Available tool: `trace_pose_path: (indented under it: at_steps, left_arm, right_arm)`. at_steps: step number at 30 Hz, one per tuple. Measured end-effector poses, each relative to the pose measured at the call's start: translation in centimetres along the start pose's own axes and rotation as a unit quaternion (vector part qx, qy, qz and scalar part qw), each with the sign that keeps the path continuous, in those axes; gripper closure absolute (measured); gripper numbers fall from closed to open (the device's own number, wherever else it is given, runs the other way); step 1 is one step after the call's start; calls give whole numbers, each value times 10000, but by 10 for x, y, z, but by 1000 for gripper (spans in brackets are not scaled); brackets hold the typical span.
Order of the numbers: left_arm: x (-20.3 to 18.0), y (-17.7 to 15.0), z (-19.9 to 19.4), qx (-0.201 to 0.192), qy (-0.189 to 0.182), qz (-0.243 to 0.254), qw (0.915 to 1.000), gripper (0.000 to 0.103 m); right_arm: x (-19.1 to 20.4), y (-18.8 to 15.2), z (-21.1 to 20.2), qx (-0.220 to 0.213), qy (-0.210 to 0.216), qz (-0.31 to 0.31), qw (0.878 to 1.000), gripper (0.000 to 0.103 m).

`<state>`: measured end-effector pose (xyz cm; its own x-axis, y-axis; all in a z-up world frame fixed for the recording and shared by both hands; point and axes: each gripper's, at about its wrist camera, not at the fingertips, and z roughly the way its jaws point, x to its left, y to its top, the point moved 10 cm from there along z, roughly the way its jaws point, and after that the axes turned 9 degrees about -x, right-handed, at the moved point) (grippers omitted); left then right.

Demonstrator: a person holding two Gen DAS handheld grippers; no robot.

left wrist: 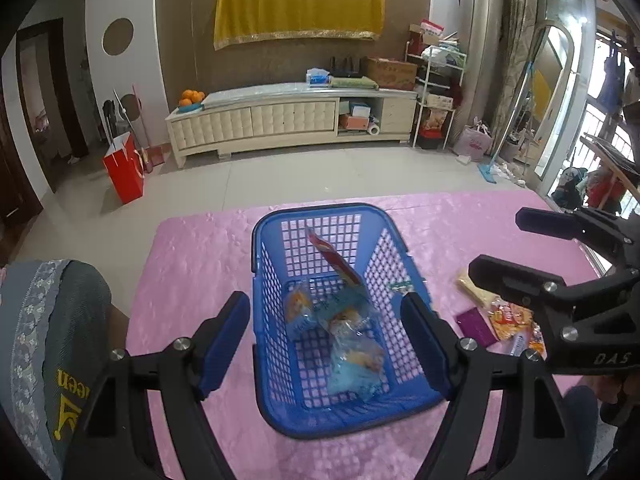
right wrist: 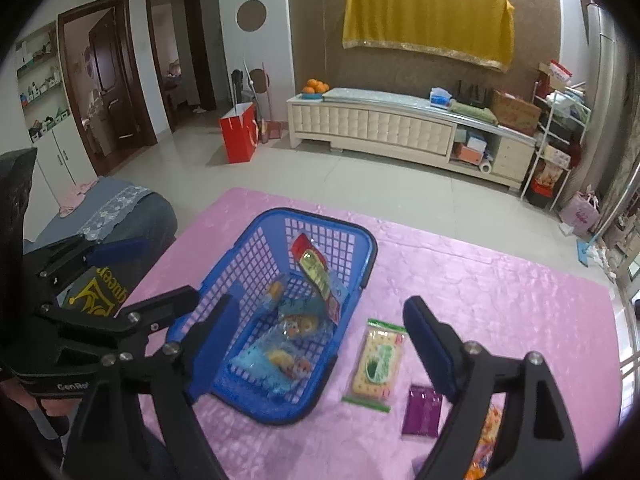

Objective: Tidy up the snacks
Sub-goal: 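Withdraw both open grippers from the basket back toward the remaining snacks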

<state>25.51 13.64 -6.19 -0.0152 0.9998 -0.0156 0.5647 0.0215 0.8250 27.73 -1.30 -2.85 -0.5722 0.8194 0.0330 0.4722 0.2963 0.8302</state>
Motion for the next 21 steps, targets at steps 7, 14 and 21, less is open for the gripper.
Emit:
trace_pose_path:
  at_steps: [7, 14, 21]
  left_arm:
    - [-22, 1, -41, -211, 20, 85, 9997, 24]
    - [-52, -5, -61, -242, -122, 132, 9995, 24]
    - [-96, -12, -56, -143, -361, 297, 9988, 24]
  right_arm:
    - [-6, -7, -37, -111, -102, 18, 9999, 15]
    - [-22, -23, -61, -128, -235, 22, 9996, 15]
    - [-53, -46, -71, -19, -441, 183, 9989, 15]
